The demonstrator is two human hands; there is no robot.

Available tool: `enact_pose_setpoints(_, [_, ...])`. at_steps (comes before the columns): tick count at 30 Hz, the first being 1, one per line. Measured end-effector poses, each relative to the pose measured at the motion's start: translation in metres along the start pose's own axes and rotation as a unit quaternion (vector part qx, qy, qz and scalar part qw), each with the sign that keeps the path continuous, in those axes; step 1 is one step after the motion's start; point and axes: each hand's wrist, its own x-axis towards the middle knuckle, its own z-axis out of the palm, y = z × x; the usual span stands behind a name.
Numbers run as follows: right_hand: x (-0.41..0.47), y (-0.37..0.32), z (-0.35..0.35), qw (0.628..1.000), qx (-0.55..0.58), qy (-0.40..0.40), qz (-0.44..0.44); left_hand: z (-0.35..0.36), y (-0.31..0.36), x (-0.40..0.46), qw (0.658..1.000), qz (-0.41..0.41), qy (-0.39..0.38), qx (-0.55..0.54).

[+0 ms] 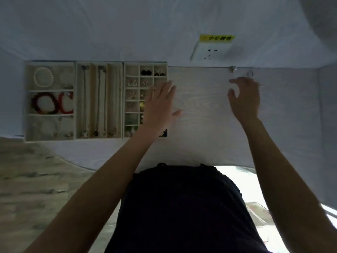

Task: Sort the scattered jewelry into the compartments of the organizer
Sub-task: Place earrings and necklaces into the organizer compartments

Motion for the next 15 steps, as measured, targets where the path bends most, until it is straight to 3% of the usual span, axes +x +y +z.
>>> enact_pose_setpoints(4, [0.037, 0.022, 0.004, 0.999, -0.037, -0.037, -0.009, 0.006, -0.001, -0.006, 0.998, -0.041, -0.022, 0.038])
enact_pose_setpoints(8, [0.058, 0.020, 0.018, 0.996, -0.055, -0.055, -0.047, 0.009, -0.004, -0.012, 0.998, -0.042, 0.005, 0.042])
enact_pose_setpoints(11, [0.049, 0.011, 0.025, 0.996, -0.003, -0.077, -0.044, 0.009, -0.003, -0.009, 0.998, -0.045, 0.013, 0.050])
enact_pose_setpoints(15, [0.006, -0.012, 0.039, 0.984, 0.071, -0.106, -0.125, 0.008, -0.002, -0.007, 0.998, -0.058, 0.016, 0.036])
